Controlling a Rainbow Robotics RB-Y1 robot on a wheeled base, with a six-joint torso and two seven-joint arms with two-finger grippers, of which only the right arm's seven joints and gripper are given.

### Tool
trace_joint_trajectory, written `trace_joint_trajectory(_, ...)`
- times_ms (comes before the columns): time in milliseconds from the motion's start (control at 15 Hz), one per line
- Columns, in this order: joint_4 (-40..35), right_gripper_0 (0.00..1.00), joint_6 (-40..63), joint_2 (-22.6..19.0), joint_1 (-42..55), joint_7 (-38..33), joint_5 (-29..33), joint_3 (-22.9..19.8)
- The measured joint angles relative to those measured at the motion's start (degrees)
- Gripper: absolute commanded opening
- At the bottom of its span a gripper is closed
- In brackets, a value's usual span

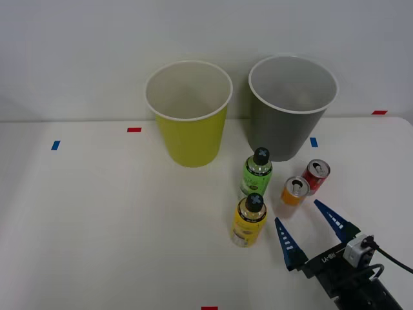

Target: Put cans in the gray bin, plastic bottles in the light green bin

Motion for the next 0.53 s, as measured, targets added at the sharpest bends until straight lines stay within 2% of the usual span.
trace_joint_trajectory(267,0.23,1.0,3.74,0.04,-3.46,1.0,-0.02,0.75)
trace_joint_trajectory(533,4.15,1.0,4.14,0.69,-6.91,2.29,-0.23,0.57)
